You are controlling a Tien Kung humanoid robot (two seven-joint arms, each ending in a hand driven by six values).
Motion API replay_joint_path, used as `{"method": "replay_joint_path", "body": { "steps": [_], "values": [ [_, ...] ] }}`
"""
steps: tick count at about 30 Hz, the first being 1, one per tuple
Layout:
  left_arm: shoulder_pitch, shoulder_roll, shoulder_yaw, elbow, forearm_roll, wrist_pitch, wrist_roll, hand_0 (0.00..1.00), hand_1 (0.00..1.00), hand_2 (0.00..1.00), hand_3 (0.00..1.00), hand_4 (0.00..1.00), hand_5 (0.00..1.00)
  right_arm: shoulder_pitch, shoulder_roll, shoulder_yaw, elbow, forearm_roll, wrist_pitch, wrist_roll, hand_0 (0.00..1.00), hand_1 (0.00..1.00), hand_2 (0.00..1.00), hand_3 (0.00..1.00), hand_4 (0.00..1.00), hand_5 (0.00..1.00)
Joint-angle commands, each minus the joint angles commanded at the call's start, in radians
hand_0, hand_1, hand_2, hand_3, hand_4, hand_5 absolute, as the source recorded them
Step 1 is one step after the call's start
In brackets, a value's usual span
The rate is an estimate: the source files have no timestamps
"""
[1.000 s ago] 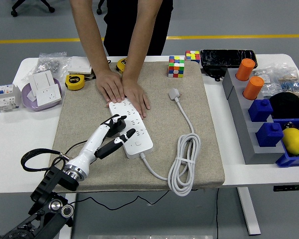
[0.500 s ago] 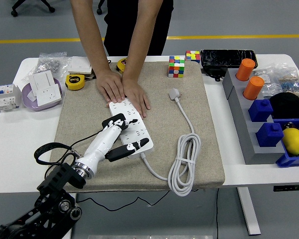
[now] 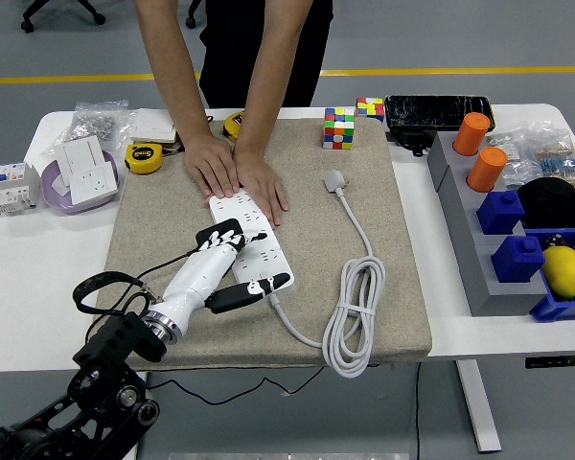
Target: Pick up the plug,place it near the board,insert it into the board,press the button
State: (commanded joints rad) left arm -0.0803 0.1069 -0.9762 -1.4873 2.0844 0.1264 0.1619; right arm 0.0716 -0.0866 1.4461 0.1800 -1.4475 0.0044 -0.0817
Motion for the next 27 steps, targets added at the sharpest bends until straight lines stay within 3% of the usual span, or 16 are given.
{"method": "replay_joint_path", "body": {
  "steps": [5, 8, 10, 12, 13, 18, 19, 24, 25, 27],
  "values": [
    [0.003, 0.010, -0.001, -0.057, 0.018, 0.017, -0.030, 0.998, 0.959, 0.922, 0.911, 0.998, 0.998, 0.000, 0.000, -0.005, 0.000, 0.004, 0.000, 0.001, 0.878, 0.728, 0.718, 0.720, 0.998, 0.680],
    [0.006, 0.018, 0.013, -0.115, -0.044, 0.046, -0.106, 0.991, 0.923, 0.869, 0.892, 0.998, 0.998, -0.001, 0.000, -0.004, 0.000, 0.002, 0.000, 0.000, 0.878, 0.728, 0.718, 0.720, 0.998, 0.681],
    [0.005, 0.022, 0.021, -0.148, -0.089, 0.045, -0.140, 0.991, 0.923, 0.869, 0.892, 0.998, 0.998, -0.001, -0.001, -0.004, 0.000, 0.002, 0.000, 0.000, 0.878, 0.728, 0.718, 0.720, 0.998, 0.681],
    [0.005, 0.025, 0.028, -0.185, -0.098, 0.024, -0.127, 0.991, 0.923, 0.869, 0.892, 0.998, 0.998, -0.001, -0.001, -0.005, 0.000, 0.001, 0.000, 0.000, 0.878, 0.728, 0.718, 0.720, 0.998, 0.681],
    [0.005, 0.027, 0.026, -0.210, -0.071, -0.009, -0.096, 0.493, 0.482, 0.481, 0.864, 0.945, 0.463, 0.000, -0.001, -0.006, 0.000, 0.003, 0.000, 0.000, 0.878, 0.728, 0.719, 0.719, 0.998, 0.680],
    [0.002, 0.043, 0.028, -0.283, 0.060, -0.173, 0.032, 0.493, 0.482, 0.481, 0.864, 0.945, 0.463, 0.001, -0.002, -0.007, 0.000, 0.006, 0.000, 0.001, 0.878, 0.728, 0.719, 0.719, 0.998, 0.680],
    [0.001, 0.046, 0.029, -0.291, 0.083, -0.201, 0.052, 0.237, 0.094, 0.191, 0.795, 0.676, 0.137, 0.001, -0.002, -0.005, 0.000, 0.005, 0.000, 0.000, 0.878, 0.727, 0.719, 0.720, 0.998, 0.680],
    [0.002, 0.046, 0.020, -0.292, 0.140, -0.310, 0.127, 0.237, 0.094, 0.191, 0.795, 0.676, 0.137, 0.000, -0.002, -0.001, 0.000, 0.002, 0.001, 0.000, 0.878, 0.727, 0.719, 0.720, 0.998, 0.680],
    [0.002, 0.046, 0.020, -0.292, 0.144, -0.326, 0.138, 0.154, 0.028, 0.160, 0.749, 0.514, 0.002, 0.000, -0.001, 0.000, 0.000, 0.002, 0.001, 0.000, 0.878, 0.727, 0.719, 0.719, 0.998, 0.679],
    [0.000, 0.047, 0.021, -0.292, 0.149, -0.354, 0.159, 0.154, 0.028, 0.160, 0.749, 0.514, 0.002, 0.001, -0.001, -0.001, 0.000, 0.004, 0.001, 0.001, 0.878, 0.727, 0.719, 0.719, 0.998, 0.679]
  ]
}}
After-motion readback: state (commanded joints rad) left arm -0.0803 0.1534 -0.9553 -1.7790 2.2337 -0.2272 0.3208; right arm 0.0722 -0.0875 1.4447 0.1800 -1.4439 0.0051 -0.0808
